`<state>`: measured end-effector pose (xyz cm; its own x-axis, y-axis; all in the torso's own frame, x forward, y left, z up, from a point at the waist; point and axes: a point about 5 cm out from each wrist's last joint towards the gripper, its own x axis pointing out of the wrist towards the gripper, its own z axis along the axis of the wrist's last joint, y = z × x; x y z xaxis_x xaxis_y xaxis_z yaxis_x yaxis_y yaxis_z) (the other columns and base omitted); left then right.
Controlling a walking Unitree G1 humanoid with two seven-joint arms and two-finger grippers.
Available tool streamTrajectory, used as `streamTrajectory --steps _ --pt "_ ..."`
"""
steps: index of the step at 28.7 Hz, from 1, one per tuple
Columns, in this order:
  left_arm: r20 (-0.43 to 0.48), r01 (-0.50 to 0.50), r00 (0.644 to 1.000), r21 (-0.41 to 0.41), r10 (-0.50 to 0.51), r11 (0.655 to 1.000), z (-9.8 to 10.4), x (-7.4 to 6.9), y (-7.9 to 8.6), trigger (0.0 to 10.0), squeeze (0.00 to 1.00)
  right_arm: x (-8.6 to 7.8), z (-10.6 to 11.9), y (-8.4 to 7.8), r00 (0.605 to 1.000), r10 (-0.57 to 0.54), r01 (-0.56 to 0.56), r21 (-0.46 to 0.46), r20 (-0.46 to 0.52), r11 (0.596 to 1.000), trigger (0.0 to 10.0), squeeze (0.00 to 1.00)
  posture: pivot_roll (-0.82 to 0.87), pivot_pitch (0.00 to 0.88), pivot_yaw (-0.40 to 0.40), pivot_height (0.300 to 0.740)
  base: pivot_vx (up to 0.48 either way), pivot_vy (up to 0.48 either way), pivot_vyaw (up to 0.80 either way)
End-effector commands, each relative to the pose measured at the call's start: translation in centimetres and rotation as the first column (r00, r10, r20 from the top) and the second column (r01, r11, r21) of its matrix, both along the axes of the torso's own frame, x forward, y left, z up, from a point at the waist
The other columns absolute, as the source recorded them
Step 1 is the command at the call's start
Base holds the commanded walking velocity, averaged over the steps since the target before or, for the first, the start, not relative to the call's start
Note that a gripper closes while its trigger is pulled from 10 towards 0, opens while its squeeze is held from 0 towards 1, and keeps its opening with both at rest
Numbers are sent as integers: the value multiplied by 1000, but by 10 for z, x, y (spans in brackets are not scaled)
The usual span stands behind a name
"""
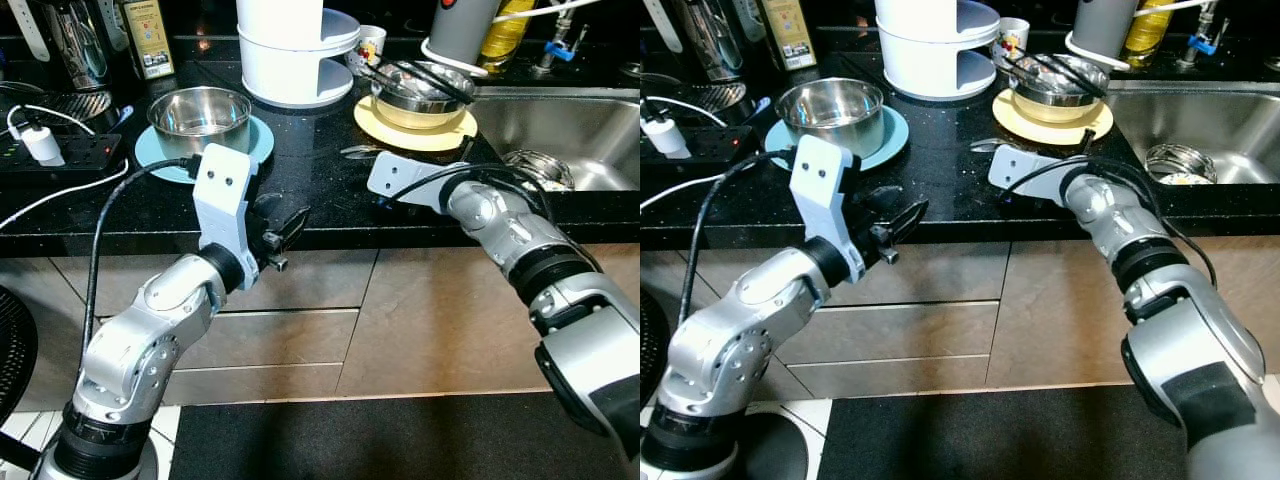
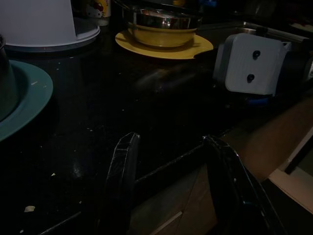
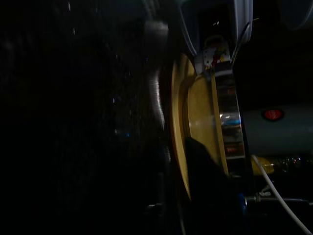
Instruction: Kitchen organization
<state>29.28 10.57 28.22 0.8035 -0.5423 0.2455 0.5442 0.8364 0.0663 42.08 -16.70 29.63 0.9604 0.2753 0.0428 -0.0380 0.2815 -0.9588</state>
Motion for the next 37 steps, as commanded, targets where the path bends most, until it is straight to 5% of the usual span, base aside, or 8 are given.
streamTrajectory --steps 1,4,5,10,14,26,37 --pt "4 20 1000 7 -20 1000 -2 -2 -3 10000 0 1 3 0 1000 -3 3 4 3 1000 10000 1000 -85 184 -30 740 0 0 0" --pt "3 20 1000 6 -20 1000 -2 -2 -3 10000 0 1 2 0 1000 -10 10 -11 4 1000 10000 1000 -85 184 -30 740 0 0 0" --pt "2 21 1000 7 -21 1000 -2 -2 -3 10000 0 1 2 -1 1000 -16 16 -10 1 1000 10000 0 -85 184 -31 740 0 0 0" --pt "0 22 1000 7 -22 1000 -3 -2 -2 10000 0 2 1 -2 1000 -14 15 38 -23 999 10000 0 -83 184 -31 740 0 0 0" --pt "-1 26 1000 8 -26 1000 -3 -1 -1 10000 0 1 4 -3 991 40 -14 200 -129 980 10000 0 -85 186 -27 740 0 0 0" --pt "3 36 999 12 -36 999 -2 -1 -1 10000 0 -4 22 -1 950 199 -136 253 -243 958 10000 0 -86 184 -26 740 0 0 0" --pt "3 37 999 14 -37 999 -2 -1 -1 10000 0 -7 13 -1 901 295 -185 333 -319 925 10000 0 -83 185 -25 740 0 0 0"
